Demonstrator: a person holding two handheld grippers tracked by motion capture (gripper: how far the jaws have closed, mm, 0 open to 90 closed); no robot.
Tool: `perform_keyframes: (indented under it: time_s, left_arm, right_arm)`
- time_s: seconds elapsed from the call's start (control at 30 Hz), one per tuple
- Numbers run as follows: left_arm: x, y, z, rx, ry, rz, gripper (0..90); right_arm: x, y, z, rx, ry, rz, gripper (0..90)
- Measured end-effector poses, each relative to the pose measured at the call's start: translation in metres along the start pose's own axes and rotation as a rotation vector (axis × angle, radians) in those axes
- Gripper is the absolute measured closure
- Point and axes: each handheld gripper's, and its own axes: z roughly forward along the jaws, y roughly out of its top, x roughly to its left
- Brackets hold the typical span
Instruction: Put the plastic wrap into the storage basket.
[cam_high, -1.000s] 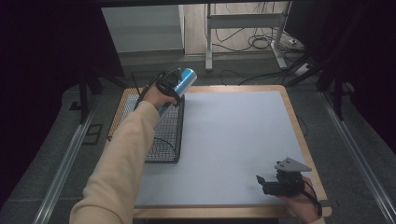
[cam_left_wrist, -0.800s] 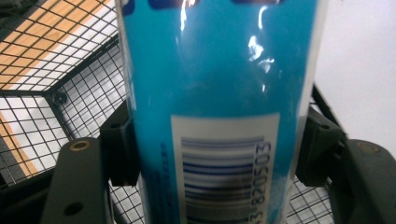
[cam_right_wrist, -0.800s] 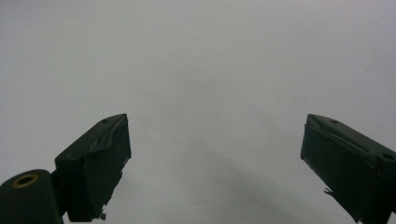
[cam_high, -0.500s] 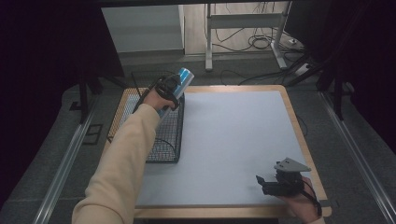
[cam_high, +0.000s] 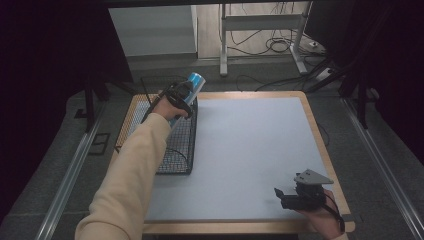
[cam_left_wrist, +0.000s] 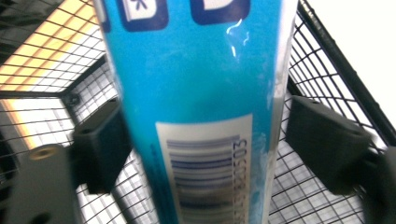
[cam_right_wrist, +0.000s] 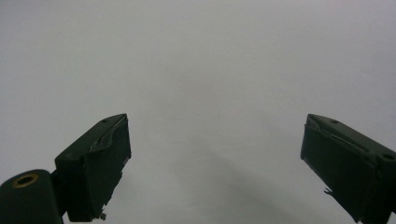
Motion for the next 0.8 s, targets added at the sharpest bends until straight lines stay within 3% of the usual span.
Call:
perform_keyframes:
  time_s: [0.1,0.2,0.23,0.27,0.37,0.47,0.63,0.8]
  left_arm:
    - [-0.002,-0.003,-0.009,-0.029,0.024,0.005,13.1]
    - [-0.002,-0.007,-0.018,-0.070,-0.006,-0.019,10.8]
    - [-0.002,-0.011,-0.026,-0.105,-0.031,-0.031,10.8]
    - [-0.002,-0.011,-0.026,-0.105,-0.031,-0.031,11.0]
    - [-0.005,-0.020,-0.039,-0.165,-0.095,-0.049,11.3]
    - [-0.012,-0.029,-0.048,-0.195,-0.134,-0.052,11.7]
    - [-0.020,-0.039,-0.060,-0.215,-0.175,-0.042,13.0]
    - [-0.036,-0.047,-0.078,-0.251,-0.225,0.003,14.0]
  right_arm:
    - [0.000,0.000,0.000,0.001,0.001,-0.001,8.4]
    - [0.001,0.000,0.000,0.001,0.000,-0.001,8.4]
    - [0.001,0.000,0.000,-0.001,-0.001,0.001,8.4]
    - [0.001,0.000,0.000,-0.001,-0.001,0.001,8.4]
    - [0.001,0.000,-0.001,-0.001,-0.004,0.001,8.4]
    - [0.002,0.000,0.000,0.000,-0.002,-0.001,8.4]
    - [0.004,0.001,0.000,0.001,0.001,-0.006,8.4]
    - [0.005,0.002,0.000,-0.001,0.002,-0.006,8.4]
